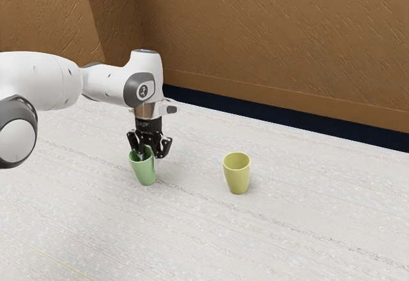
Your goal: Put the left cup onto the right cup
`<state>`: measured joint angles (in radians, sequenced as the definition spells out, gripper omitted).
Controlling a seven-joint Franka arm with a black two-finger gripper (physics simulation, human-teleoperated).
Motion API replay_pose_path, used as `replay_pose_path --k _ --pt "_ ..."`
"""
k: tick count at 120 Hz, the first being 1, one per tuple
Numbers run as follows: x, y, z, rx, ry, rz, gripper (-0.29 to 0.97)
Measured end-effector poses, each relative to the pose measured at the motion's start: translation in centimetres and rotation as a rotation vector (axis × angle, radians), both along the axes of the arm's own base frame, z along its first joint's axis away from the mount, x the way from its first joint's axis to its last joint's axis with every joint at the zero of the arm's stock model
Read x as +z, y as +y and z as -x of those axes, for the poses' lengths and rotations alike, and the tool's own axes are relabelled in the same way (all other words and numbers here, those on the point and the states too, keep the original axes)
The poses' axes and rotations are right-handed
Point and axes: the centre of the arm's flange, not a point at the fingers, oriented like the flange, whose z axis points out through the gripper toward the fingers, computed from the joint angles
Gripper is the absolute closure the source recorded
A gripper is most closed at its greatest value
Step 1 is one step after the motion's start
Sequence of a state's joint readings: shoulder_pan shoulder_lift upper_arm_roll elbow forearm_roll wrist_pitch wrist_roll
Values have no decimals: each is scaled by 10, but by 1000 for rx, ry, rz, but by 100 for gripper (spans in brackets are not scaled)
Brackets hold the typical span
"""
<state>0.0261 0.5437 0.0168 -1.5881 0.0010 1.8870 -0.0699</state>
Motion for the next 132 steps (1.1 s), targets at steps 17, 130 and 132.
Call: replay_pose_path --k 17,130,132 --pt "-2 1 0 2 3 2 54" --pt "-8 7 0 19 9 -5 76" --pt "-8 7 0 20 8 -5 76"
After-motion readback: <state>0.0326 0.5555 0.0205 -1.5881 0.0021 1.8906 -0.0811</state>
